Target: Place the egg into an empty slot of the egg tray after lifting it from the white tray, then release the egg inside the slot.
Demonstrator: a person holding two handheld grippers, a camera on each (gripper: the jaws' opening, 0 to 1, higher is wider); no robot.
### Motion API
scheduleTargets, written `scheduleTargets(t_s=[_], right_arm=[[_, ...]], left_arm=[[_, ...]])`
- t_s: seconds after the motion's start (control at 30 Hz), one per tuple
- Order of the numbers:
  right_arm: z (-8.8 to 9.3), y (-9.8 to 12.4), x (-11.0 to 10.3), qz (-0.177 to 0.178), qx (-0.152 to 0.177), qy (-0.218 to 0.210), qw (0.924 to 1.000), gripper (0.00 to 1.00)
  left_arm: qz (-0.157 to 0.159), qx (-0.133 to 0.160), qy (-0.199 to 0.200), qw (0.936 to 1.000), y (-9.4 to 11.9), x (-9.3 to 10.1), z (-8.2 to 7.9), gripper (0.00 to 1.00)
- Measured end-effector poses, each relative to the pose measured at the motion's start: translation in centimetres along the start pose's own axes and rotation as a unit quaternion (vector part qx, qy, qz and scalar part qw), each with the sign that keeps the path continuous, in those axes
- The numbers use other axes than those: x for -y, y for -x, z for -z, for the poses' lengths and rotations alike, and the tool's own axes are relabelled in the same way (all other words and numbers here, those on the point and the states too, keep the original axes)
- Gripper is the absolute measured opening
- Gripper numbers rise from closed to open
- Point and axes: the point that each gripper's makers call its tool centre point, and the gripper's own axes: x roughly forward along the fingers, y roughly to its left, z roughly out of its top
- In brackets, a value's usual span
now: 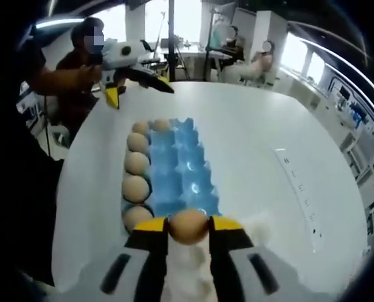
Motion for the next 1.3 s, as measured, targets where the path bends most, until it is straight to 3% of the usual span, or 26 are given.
scheduleTargets(t_s=[1.3], right_arm=[[-5.2,-4.4,-2.6,-0.059,0.022,0.049,0.9968,0.25]], left_arm=[[-0.001,0.0,0.004,1.0,0.2,-0.4,0.3,0.75]])
